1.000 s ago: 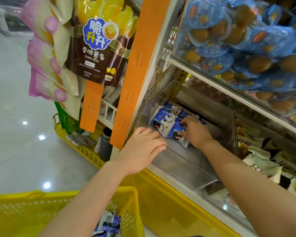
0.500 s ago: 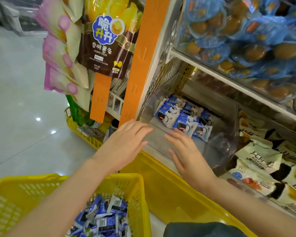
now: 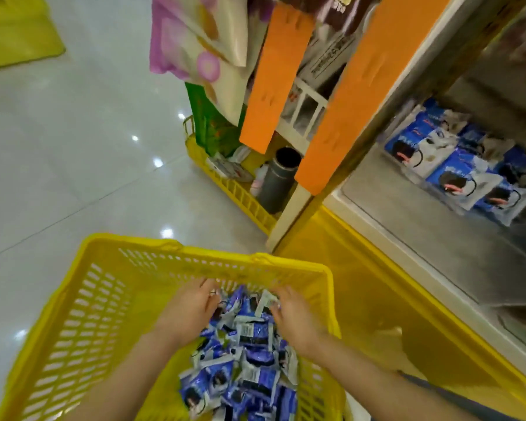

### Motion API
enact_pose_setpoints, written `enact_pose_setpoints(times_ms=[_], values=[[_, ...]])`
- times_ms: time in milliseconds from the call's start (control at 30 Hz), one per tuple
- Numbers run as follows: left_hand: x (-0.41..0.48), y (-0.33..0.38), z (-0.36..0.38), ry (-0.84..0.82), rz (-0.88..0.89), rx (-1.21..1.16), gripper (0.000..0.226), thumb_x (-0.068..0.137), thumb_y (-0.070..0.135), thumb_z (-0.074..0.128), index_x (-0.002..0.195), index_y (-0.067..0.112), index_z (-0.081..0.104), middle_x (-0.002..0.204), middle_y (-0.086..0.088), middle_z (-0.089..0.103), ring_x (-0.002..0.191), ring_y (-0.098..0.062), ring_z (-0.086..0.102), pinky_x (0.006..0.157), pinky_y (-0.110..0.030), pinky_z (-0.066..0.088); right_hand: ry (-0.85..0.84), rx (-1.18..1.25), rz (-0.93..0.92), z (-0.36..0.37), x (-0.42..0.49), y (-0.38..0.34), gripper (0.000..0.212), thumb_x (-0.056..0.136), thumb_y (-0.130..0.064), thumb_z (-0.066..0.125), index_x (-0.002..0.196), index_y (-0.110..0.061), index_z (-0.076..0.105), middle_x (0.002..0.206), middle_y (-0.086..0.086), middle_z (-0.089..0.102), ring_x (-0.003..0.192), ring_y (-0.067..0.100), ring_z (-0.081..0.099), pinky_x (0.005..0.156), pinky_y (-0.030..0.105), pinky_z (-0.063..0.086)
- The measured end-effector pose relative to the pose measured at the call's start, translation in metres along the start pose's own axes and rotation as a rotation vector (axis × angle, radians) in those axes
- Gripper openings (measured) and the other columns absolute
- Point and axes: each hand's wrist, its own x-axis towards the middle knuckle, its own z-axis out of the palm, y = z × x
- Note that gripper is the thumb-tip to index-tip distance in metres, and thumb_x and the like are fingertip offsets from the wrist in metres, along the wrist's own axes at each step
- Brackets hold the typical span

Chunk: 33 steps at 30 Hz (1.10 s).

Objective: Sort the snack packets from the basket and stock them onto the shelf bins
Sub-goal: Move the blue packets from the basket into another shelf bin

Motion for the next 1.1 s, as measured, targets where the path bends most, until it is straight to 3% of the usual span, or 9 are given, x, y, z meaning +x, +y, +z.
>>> enact_pose_setpoints(times_ms=[133,300,467,600,700,800,900,1033,1100], values=[[0.013,-0.022,0.041,-0.131,-0.163,-0.169,0.038,0.099,0.030,0.040,0.134,0.017,0.043,0.133,-0.005,0.049,0.112,-0.021,0.051,0.092,-0.030,0.042,-0.135,0.046,0.237,0.040,0.026,0.019,0.046,0.099,-0.022,0.042,0.141,-0.008,0.030,0.142,0.010,0.039,0.123,0.027,0.045,0.099,0.034,0.039],[0.034,-0.015,0.081,-0.267,-0.214,-0.481,0.050,0.097,0.029,0.046,0.143,0.015,0.031,0.144,-0.008,0.040,0.126,-0.025,0.044,0.101,-0.034,0.039,-0.155,0.016,0.295,0.064,0.039,0.025,0.060,0.096,-0.026,0.049,0.145,-0.010,0.019,0.149,0.010,0.029,0.134,0.027,0.032,0.109,0.033,0.029],[0.051,-0.005,0.106,-0.181,-0.399,-0.673,0.062,0.092,0.028,0.056,0.144,0.015,0.025,0.147,-0.008,0.037,0.130,-0.028,0.041,0.103,-0.039,0.039,-0.203,0.019,0.400,0.067,0.044,0.022,0.076,0.087,-0.035,0.063,0.145,-0.010,0.021,0.140,0.014,0.039,0.125,0.029,0.043,0.097,0.034,0.039],[0.054,-0.001,0.111,-0.076,-0.439,-0.654,0.042,0.093,0.013,0.054,0.133,0.009,0.044,0.132,-0.013,0.053,0.115,-0.030,0.053,0.092,-0.037,0.044,-0.272,0.053,0.423,0.059,0.041,0.019,0.052,0.084,-0.038,0.067,0.120,-0.005,0.051,0.096,0.014,0.066,0.091,0.026,0.063,0.069,0.032,0.048],[0.048,-0.006,0.105,-0.101,-0.433,-0.656,0.039,0.093,0.010,0.052,0.131,0.007,0.044,0.129,-0.015,0.055,0.110,-0.031,0.055,0.087,-0.036,0.047,-0.298,0.140,0.384,0.054,0.036,0.017,0.045,0.088,-0.039,0.062,0.113,-0.001,0.059,0.104,0.016,0.067,0.096,0.029,0.064,0.079,0.038,0.052],[0.036,-0.010,0.091,-0.127,-0.470,-0.691,0.044,0.095,0.013,0.051,0.135,0.005,0.037,0.132,-0.014,0.049,0.115,-0.028,0.051,0.081,-0.027,0.040,-0.220,0.314,0.350,0.044,0.030,0.013,0.041,0.092,-0.030,0.058,0.126,-0.007,0.052,0.113,0.010,0.064,0.098,0.022,0.062,0.075,0.024,0.049],[0.025,-0.007,0.078,-0.177,-0.495,-0.702,0.032,0.093,0.016,0.053,0.121,0.003,0.043,0.106,-0.010,0.048,0.093,-0.020,0.047,0.076,-0.029,0.036,-0.094,0.402,0.315,0.032,0.020,0.007,0.034,0.095,-0.028,0.052,0.124,-0.009,0.053,0.102,0.002,0.066,0.087,0.016,0.060,0.060,0.013,0.038],[0.009,0.011,0.063,-0.275,-0.548,-0.837,0.051,0.093,0.023,0.055,0.138,0.007,0.038,0.144,-0.011,0.040,0.129,-0.024,0.042,0.097,-0.033,0.039,0.094,0.420,0.296,0.018,0.007,-0.008,0.034,0.096,-0.028,0.050,0.123,-0.008,0.053,0.105,0.006,0.066,0.090,0.020,0.062,0.069,0.022,0.039],[0.000,0.026,0.058,-0.263,-0.573,-0.951,0.057,0.093,0.025,0.054,0.144,0.010,0.030,0.149,-0.008,0.033,0.131,-0.025,0.038,0.093,-0.038,0.045,0.156,0.428,0.192,0.010,-0.002,-0.017,0.032,0.094,-0.025,0.054,0.123,-0.012,0.052,0.114,0.005,0.064,0.097,0.017,0.061,0.073,0.018,0.040]])
